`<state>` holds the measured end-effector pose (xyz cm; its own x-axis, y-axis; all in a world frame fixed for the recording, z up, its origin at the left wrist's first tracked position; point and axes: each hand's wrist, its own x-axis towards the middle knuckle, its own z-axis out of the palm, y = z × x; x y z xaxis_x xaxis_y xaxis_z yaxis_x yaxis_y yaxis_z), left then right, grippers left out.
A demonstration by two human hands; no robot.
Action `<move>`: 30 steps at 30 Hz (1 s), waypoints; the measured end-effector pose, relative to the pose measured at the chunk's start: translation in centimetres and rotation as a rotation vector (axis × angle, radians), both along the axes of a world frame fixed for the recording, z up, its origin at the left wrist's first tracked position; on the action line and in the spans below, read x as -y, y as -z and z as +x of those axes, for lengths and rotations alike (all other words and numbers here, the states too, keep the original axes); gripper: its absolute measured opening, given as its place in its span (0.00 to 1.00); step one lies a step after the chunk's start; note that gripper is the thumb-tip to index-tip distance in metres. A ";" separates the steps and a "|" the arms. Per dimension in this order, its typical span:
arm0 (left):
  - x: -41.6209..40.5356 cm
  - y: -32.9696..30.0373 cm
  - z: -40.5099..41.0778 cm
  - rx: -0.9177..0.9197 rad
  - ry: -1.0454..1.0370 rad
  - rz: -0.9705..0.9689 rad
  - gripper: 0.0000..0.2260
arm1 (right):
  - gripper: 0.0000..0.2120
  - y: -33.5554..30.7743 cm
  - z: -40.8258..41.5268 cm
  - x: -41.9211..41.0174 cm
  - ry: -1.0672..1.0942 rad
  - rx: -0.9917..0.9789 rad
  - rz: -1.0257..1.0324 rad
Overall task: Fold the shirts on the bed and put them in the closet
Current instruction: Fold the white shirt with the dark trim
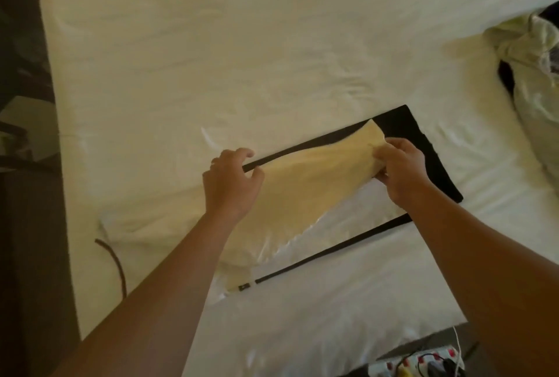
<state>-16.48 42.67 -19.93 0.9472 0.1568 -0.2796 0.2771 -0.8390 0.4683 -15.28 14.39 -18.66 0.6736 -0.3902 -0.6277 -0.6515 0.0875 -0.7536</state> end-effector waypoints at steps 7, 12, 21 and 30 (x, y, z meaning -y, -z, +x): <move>0.0 3.4 -4.0 -0.011 0.175 0.289 0.20 | 0.16 3.6 3.1 3.8 -0.241 -0.250 -0.277; 0.3 4.4 -4.8 0.023 0.168 0.346 0.23 | 0.11 3.9 5.6 4.1 -0.411 -0.270 -0.377; 1.9 6.3 -6.3 0.151 0.263 0.424 0.25 | 0.17 4.5 6.0 7.3 -0.203 -0.039 -0.398; 1.9 8.5 -6.9 0.138 0.344 0.575 0.31 | 0.09 6.4 6.6 7.9 -0.264 -0.028 -0.533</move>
<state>-23.35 40.72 -28.48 0.9907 -0.0724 -0.1156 -0.0804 -0.9946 -0.0663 -8.66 6.47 -25.10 0.7768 -0.4781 -0.4098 -0.6199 -0.4661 -0.6312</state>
